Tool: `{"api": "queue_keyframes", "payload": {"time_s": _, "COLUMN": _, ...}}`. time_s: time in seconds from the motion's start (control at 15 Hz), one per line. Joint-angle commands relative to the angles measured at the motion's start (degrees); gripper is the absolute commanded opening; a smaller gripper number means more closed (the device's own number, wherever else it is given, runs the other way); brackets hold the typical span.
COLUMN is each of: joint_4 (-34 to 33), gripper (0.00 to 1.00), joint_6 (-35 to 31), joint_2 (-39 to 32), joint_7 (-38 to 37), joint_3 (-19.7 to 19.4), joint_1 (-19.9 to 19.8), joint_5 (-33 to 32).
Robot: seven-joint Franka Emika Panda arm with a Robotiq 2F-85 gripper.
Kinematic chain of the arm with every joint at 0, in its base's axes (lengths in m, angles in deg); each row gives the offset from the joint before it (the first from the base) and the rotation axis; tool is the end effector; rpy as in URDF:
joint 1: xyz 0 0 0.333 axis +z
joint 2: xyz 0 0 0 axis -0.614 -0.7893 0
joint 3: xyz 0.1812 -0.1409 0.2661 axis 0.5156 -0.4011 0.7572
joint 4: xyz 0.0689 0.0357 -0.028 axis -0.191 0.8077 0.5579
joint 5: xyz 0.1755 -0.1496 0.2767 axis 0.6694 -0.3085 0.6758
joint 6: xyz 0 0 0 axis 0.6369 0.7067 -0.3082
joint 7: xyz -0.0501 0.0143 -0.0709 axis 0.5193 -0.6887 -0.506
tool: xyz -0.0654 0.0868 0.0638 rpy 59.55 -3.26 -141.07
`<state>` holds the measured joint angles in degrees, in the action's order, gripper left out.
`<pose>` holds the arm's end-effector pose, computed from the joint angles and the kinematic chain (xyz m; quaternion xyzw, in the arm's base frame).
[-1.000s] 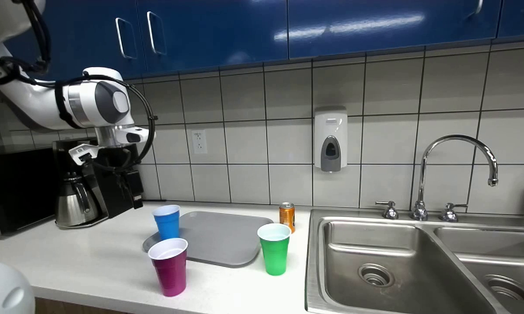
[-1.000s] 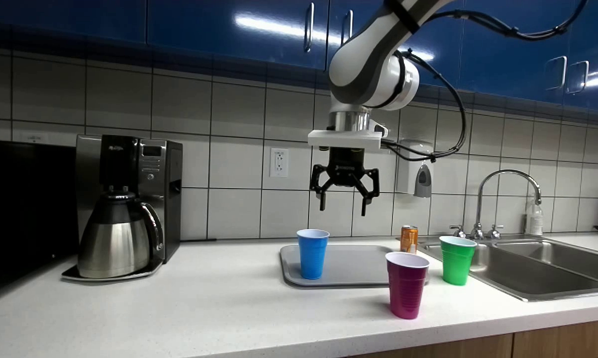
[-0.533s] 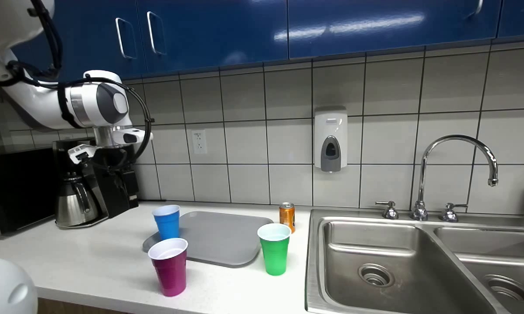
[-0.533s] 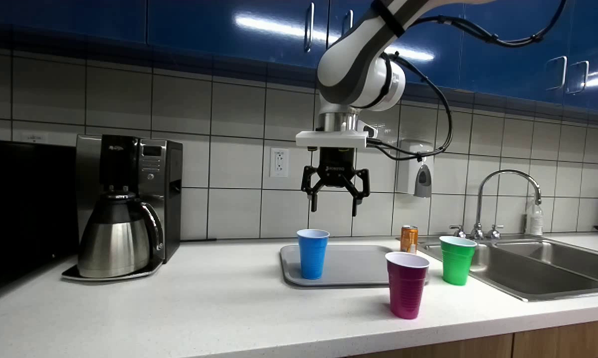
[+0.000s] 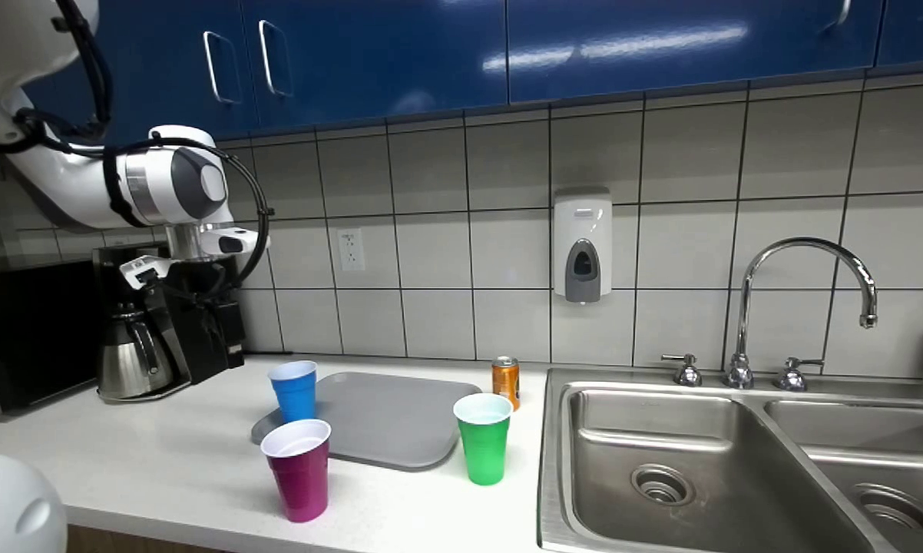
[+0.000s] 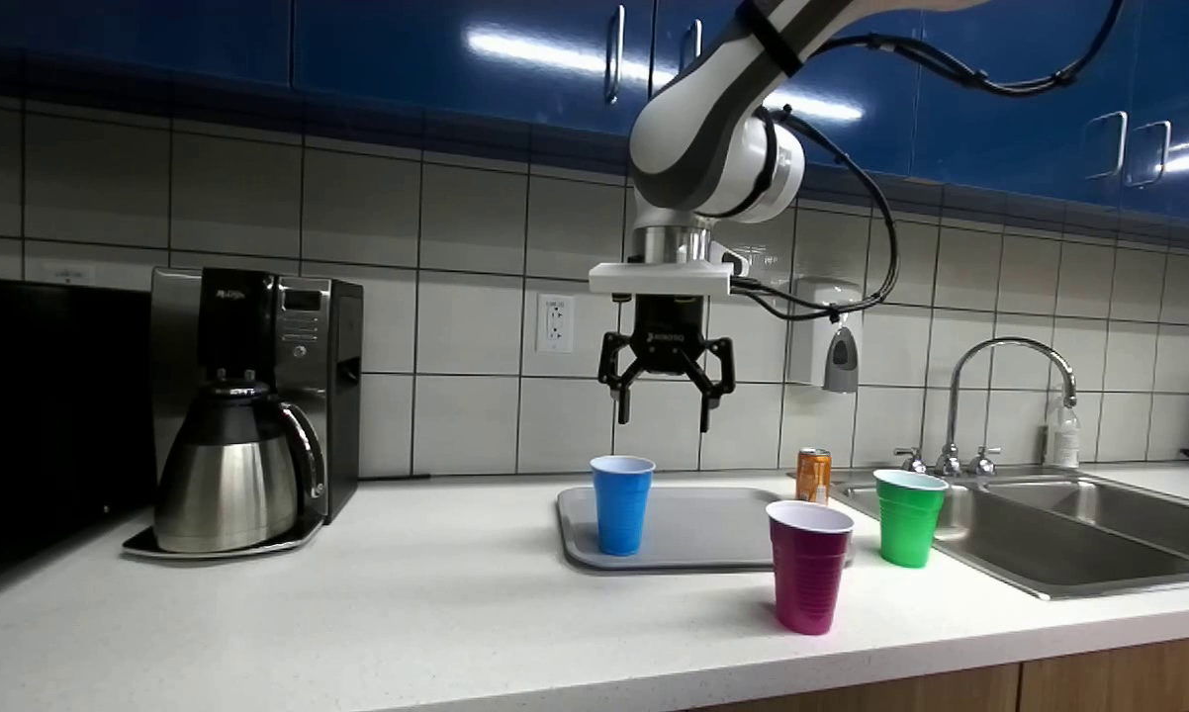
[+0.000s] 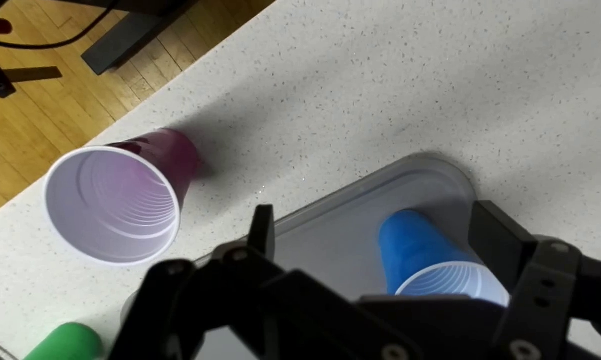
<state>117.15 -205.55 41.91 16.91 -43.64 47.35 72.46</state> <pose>0.4499 0.2043 0.4138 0.9645 -0.2636 0.0132 0.0052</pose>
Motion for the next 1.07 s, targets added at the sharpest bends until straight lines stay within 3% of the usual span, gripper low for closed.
{"api": "queue_keyframes", "payload": {"time_s": 0.0, "joint_4": -0.55, "gripper": 1.0, "joint_6": -0.14, "joint_2": -1.03, "joint_7": 8.06, "joint_3": -1.15, "joint_1": 0.96, "joint_5": 1.84}}
{"api": "queue_keyframes", "payload": {"time_s": 1.0, "joint_4": -3.7, "gripper": 1.0, "joint_6": -4.53, "joint_2": -7.14, "joint_7": 27.82, "joint_3": -3.73, "joint_1": 1.26, "joint_5": 0.43}}
